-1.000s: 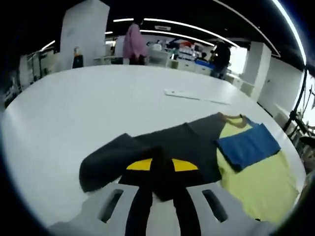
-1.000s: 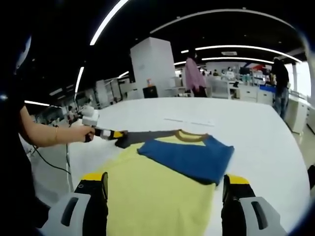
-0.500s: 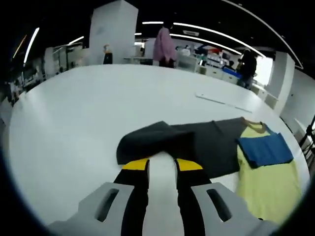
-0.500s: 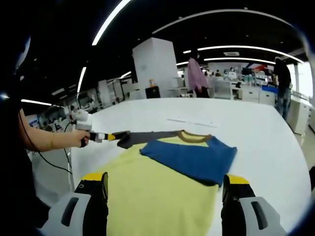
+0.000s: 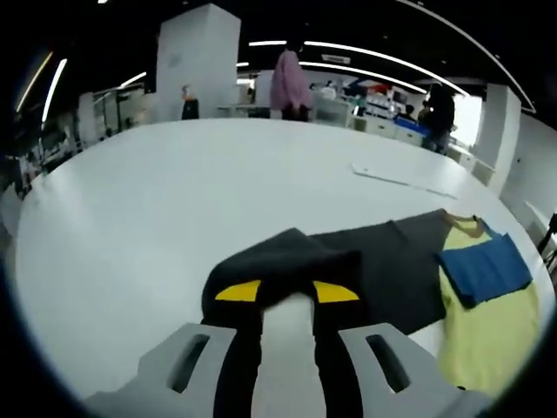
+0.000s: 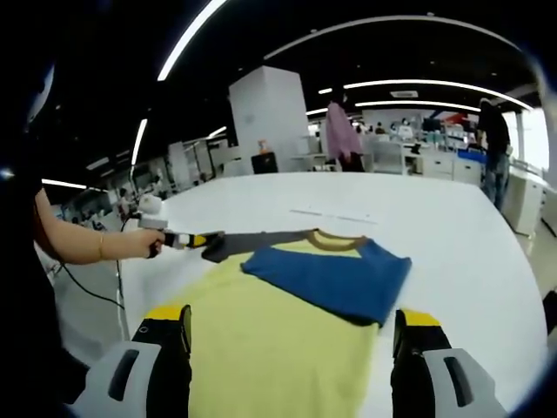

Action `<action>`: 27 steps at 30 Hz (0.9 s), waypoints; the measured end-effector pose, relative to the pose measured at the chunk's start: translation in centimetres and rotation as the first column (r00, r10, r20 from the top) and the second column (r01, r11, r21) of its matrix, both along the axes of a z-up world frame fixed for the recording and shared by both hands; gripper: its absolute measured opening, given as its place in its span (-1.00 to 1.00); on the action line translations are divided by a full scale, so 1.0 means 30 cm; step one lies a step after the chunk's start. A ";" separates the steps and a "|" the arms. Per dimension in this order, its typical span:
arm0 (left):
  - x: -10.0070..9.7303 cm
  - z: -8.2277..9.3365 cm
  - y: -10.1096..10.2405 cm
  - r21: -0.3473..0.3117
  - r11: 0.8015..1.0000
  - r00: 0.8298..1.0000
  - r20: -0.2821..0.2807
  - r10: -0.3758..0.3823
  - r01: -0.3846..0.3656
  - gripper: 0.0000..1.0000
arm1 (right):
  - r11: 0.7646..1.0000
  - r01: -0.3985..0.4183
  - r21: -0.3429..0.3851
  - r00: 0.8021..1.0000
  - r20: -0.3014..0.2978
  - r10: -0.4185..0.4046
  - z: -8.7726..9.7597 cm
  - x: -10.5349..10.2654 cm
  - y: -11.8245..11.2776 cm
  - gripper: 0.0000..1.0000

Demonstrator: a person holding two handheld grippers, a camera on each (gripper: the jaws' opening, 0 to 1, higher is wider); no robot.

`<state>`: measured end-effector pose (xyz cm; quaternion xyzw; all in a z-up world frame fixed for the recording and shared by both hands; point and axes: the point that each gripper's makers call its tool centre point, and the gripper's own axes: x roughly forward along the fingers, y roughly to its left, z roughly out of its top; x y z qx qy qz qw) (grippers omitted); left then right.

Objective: Fold the garment on the visible template until the final outline fits inside the template.

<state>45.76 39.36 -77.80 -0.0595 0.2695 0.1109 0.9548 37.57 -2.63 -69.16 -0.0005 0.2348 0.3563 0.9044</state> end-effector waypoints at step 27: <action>0.031 -0.041 -0.005 0.015 1.000 0.999 -0.040 0.012 -0.011 -0.78 | 1.000 -0.002 0.003 1.000 0.021 0.002 0.013 -0.004 -0.014 0.96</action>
